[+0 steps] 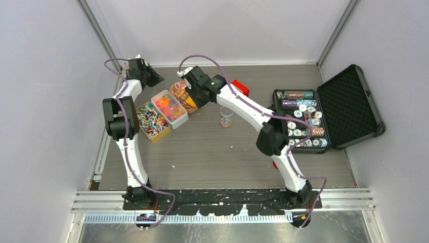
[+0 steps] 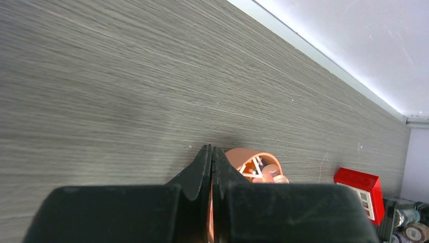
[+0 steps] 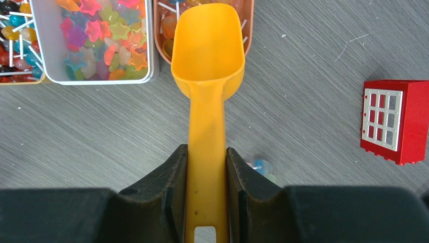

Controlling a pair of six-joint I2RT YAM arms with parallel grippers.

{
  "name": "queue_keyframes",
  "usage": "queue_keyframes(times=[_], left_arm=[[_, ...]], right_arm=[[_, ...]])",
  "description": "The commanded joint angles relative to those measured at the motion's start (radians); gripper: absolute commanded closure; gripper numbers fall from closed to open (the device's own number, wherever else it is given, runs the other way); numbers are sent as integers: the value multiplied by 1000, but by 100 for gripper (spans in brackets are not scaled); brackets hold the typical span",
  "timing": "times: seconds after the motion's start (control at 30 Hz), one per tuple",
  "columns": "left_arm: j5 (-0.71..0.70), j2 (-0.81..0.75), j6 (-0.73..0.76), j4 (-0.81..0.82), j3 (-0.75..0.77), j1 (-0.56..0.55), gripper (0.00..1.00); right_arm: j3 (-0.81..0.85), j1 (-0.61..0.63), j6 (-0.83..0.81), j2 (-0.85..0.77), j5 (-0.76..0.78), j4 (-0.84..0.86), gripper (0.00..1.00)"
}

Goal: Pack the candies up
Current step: Scoop the fake candies from the storage box.

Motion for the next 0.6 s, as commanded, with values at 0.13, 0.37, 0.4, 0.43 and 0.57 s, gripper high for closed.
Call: queue_keyframes(times=[0.13,0.37,0.4,0.43,0.57], left_arm=[[-52,59,104,-43,76,-51,100],[28,97,41,-16,62,-52,100],[34,93,35,-5,50,-52,100],[36,88,31,4,38,-52,100],[41,66,34,25,-9,-52,100]], right_arm=[[111,-2,-8,63,33,-8,100],[127,-2,-32,84,35,0,100],[115,-2,-40,79,30,14,100],[99,-2,-42,75,28,33,100],[45,-3,-39,64,24,90,100]])
